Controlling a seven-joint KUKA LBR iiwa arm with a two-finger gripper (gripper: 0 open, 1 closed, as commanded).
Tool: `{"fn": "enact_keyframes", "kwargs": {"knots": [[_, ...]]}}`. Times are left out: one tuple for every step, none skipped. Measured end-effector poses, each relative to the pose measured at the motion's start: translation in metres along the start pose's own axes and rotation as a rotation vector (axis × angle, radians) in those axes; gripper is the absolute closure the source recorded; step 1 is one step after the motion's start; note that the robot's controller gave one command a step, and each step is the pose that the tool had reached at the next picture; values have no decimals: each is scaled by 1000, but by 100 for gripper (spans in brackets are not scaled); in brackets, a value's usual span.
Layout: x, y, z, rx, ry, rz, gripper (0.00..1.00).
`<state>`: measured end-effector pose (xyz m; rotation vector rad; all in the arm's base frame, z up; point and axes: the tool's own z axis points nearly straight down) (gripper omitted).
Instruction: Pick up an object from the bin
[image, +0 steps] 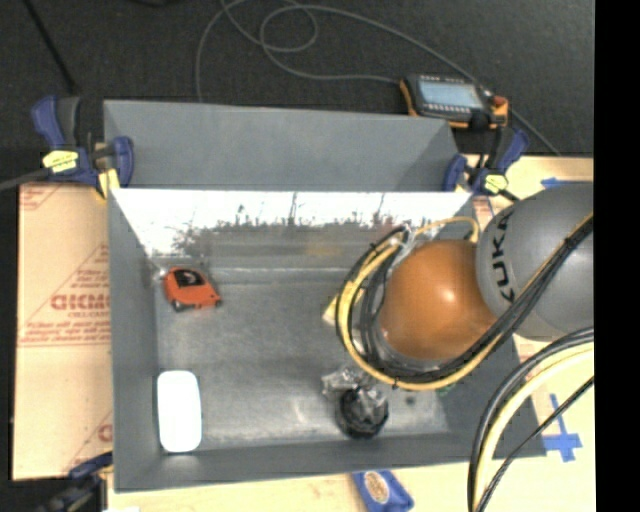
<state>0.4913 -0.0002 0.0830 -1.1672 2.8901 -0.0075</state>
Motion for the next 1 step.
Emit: {"fn": "enact_keyframes", "kwargs": {"knots": [[-2, 0, -17, -3, 8, 3, 100]]}}
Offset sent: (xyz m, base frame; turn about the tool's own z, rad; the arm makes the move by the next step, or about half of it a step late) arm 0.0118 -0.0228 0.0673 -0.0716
